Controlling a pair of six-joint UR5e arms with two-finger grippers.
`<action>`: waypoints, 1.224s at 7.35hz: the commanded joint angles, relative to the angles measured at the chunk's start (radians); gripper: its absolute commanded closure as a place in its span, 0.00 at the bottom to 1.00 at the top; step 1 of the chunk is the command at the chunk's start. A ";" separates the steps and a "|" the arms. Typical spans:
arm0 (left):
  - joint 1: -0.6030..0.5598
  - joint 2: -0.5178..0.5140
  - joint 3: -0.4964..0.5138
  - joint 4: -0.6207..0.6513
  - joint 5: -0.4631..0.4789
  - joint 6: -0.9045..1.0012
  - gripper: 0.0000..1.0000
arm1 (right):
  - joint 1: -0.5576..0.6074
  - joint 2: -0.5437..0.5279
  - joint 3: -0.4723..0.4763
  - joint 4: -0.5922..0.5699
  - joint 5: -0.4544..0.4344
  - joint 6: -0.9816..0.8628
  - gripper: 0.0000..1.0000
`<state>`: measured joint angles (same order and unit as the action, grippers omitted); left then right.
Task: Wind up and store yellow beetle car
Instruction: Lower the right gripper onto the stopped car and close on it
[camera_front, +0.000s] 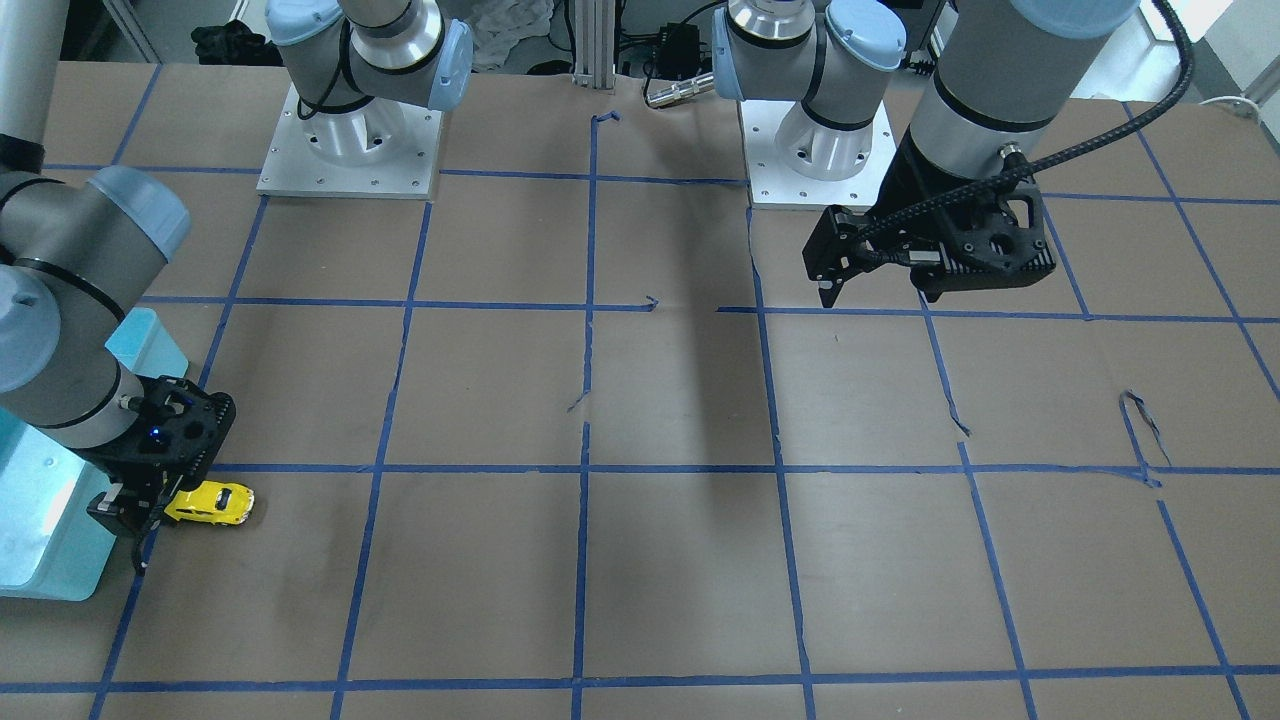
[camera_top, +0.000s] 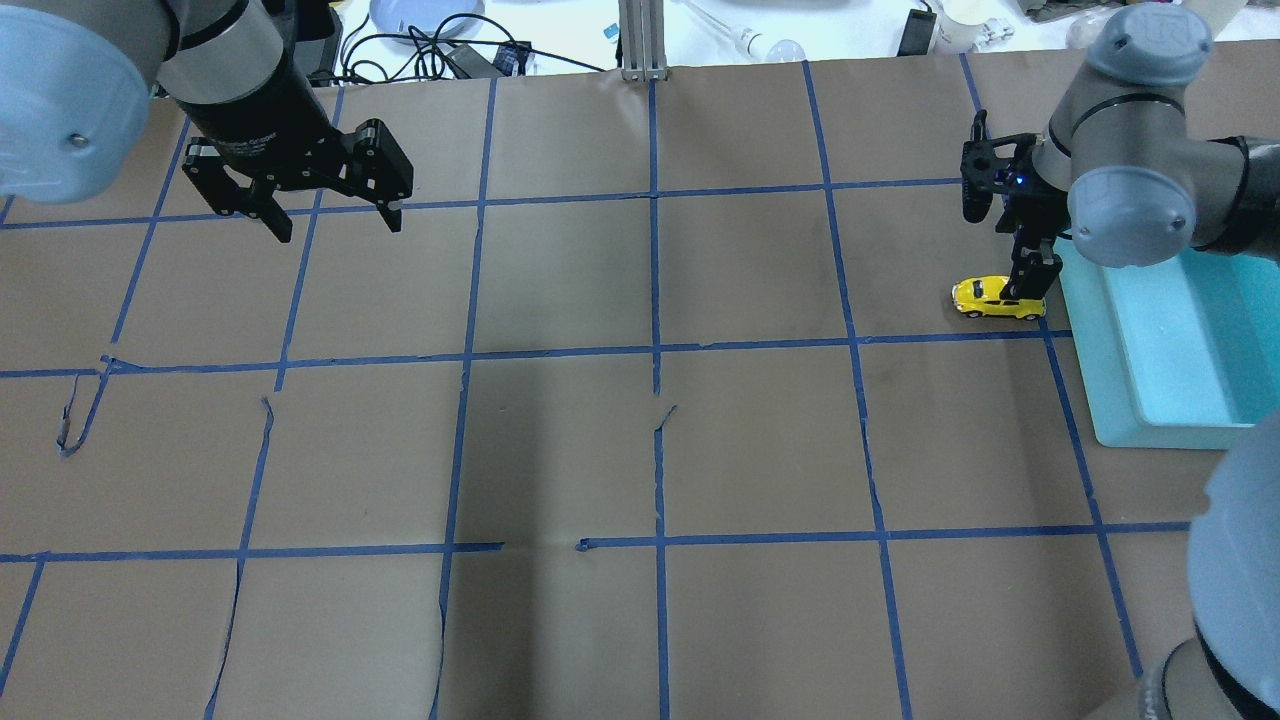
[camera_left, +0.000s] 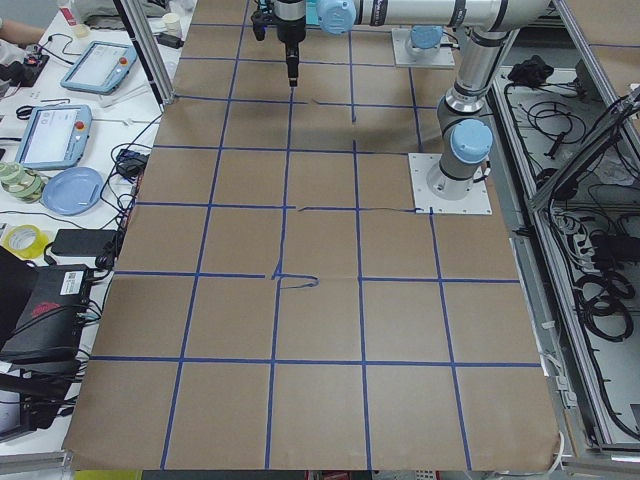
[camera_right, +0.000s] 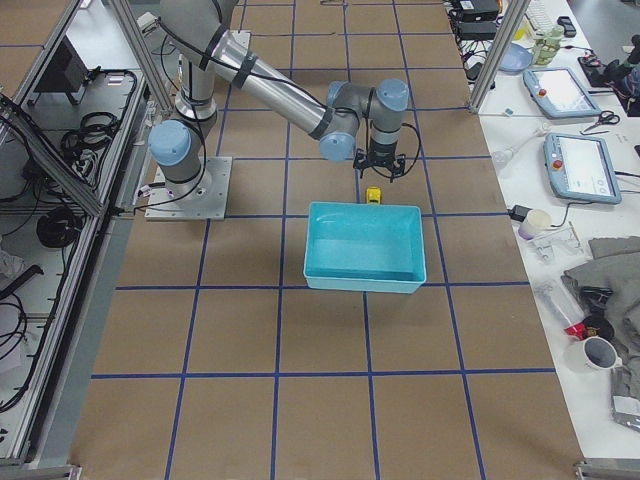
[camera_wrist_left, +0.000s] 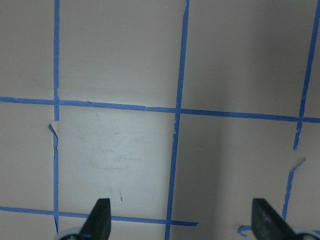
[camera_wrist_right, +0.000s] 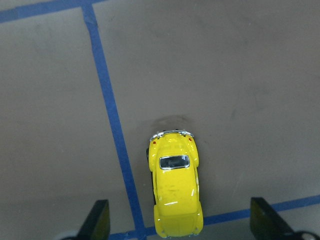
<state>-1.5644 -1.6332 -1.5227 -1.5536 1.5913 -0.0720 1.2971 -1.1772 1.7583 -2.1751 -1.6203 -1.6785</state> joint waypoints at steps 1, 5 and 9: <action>0.000 0.001 -0.001 0.001 -0.001 0.000 0.00 | -0.028 0.048 0.013 -0.025 0.007 -0.033 0.00; 0.000 -0.001 -0.001 0.004 -0.001 0.000 0.00 | -0.028 0.060 0.033 -0.037 0.005 -0.032 0.42; 0.000 -0.002 -0.001 0.010 0.001 0.000 0.00 | -0.018 0.053 0.021 -0.078 0.014 -0.030 1.00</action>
<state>-1.5646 -1.6352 -1.5237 -1.5451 1.5922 -0.0721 1.2714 -1.1153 1.7844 -2.2537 -1.6108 -1.7129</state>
